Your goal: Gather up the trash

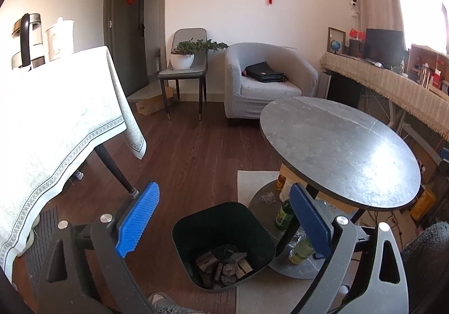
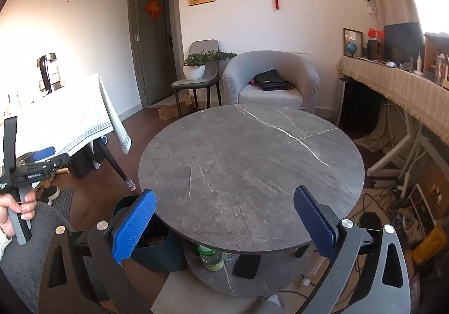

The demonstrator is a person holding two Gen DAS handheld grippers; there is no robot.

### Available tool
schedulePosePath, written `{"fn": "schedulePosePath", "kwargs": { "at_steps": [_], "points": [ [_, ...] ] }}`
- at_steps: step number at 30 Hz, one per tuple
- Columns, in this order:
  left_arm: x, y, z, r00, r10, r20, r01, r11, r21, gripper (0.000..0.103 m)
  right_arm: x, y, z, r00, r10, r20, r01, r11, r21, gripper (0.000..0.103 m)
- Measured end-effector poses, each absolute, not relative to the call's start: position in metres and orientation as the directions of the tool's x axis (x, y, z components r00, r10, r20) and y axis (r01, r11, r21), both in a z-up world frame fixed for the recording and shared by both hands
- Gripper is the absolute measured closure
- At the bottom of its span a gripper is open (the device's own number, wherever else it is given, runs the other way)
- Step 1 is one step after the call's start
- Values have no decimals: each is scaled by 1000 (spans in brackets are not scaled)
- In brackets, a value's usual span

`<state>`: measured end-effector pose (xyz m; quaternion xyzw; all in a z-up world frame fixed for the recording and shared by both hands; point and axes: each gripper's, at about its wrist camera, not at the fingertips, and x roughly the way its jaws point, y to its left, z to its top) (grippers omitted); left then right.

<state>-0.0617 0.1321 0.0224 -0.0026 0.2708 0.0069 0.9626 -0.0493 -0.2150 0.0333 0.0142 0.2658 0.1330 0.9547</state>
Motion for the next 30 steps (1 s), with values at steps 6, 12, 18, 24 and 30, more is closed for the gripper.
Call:
{"fn": "schedulePosePath", "kwargs": {
  "at_steps": [6,12,18,24,30],
  "points": [
    [-61,125,18,845,14,-534,2,1000,29,7,-51,-208,34,824,249,-509,-247,966,73,4],
    [-58,118,13,834,19,-551,12,999,53,6,-49,-204,31,820,242,-518,-242,968,69,4],
    [-60,116,12,837,27,-547,11,998,67,6,-48,-203,31,818,242,-522,-241,968,71,4],
    [-60,121,13,837,20,-547,0,999,36,6,-47,-201,30,815,239,-528,-244,968,61,4],
    [-58,121,14,833,19,-553,-4,1000,29,6,-45,-201,31,811,245,-531,-246,967,71,4]
  ]
}}
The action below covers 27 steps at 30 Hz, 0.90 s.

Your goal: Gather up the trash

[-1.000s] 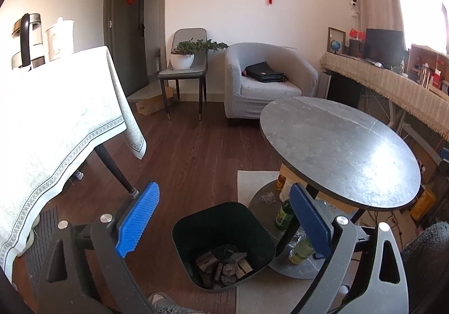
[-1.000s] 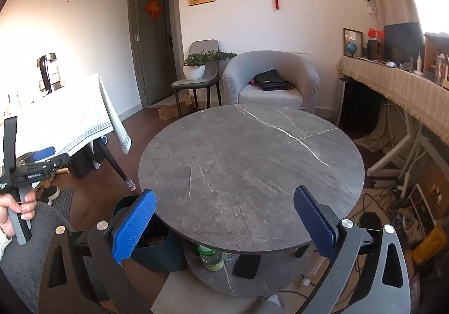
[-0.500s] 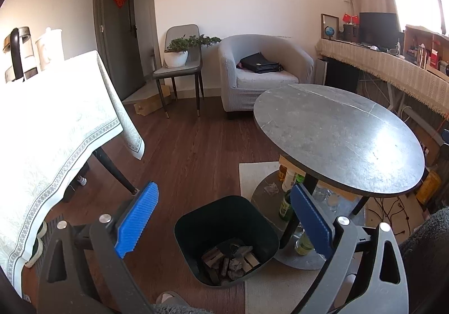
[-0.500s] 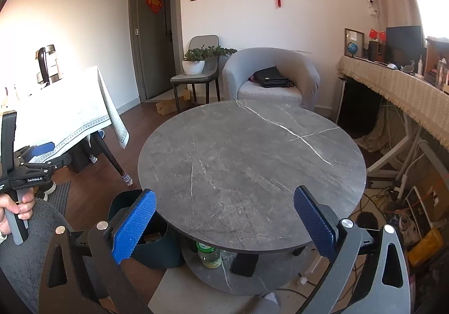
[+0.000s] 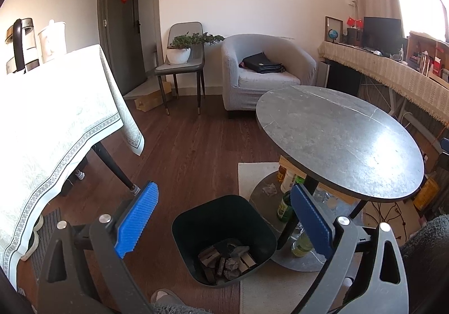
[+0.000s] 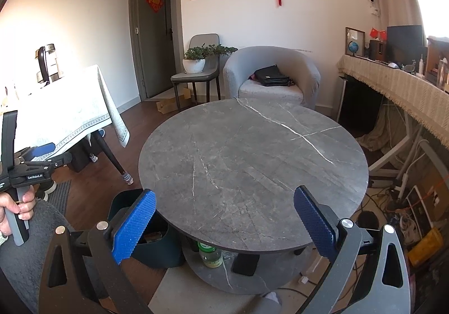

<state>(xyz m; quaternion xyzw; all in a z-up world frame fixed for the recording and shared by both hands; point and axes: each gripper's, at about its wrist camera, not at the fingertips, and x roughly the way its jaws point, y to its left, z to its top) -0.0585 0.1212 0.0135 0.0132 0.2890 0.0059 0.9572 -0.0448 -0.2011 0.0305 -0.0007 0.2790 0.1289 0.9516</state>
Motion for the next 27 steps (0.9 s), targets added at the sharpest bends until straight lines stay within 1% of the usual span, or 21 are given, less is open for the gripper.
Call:
{"fn": "schedulePosePath", "kwargs": {
  "at_steps": [17,27],
  "points": [
    [-57,116,12,832,8,-555,10,1000,29,6,-41,-204,29,809,243,-536,-219,970,109,4],
    [-58,117,12,832,4,-555,7,1000,18,6,-41,-203,28,809,238,-537,-220,970,99,4]
  ]
}}
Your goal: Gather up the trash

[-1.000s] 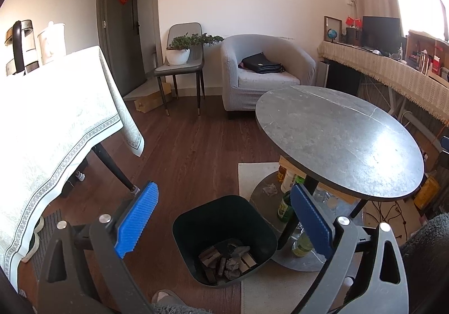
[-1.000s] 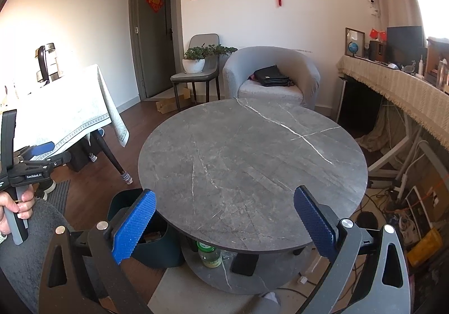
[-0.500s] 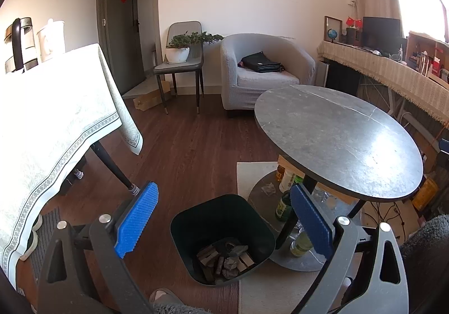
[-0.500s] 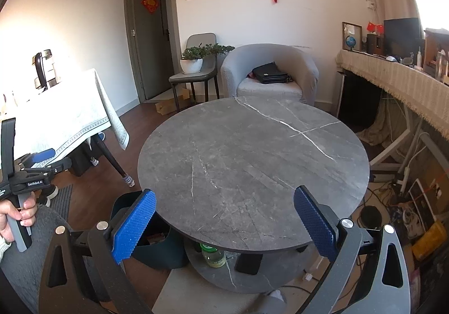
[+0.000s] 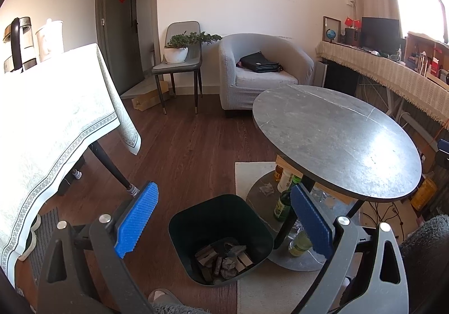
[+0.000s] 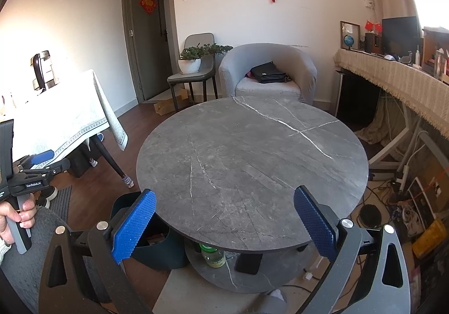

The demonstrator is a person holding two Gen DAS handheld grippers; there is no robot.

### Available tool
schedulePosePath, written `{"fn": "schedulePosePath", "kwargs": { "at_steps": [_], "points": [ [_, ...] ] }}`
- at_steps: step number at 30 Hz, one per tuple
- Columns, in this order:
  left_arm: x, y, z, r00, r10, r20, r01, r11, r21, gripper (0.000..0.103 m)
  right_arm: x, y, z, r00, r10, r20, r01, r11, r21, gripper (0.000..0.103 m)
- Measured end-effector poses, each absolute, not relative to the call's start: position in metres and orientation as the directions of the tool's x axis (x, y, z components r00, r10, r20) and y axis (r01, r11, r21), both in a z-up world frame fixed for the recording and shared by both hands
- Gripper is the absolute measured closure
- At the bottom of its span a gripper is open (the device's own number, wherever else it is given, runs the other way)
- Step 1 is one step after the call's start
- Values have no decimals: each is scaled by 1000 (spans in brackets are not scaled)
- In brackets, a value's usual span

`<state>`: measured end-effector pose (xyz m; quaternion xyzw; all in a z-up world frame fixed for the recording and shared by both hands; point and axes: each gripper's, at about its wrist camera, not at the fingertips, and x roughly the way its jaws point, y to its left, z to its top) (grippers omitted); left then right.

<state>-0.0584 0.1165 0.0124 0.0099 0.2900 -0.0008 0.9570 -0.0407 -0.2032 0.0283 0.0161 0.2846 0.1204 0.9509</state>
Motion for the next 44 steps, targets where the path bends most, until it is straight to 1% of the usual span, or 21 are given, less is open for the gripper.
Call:
{"fn": "schedulePosePath", "kwargs": {
  "at_steps": [15,25,44],
  "points": [
    [-58,121,16,832,2,-555,-6,1000,-7,6,-41,-196,28,805,226,-548,-231,971,61,4],
    [-57,120,14,832,2,-555,-2,1000,1,6,-43,-191,28,803,222,-553,-241,970,40,4],
    [-59,119,12,832,4,-555,-1,1000,7,6,-41,-191,28,800,222,-558,-242,969,39,4]
  ]
}}
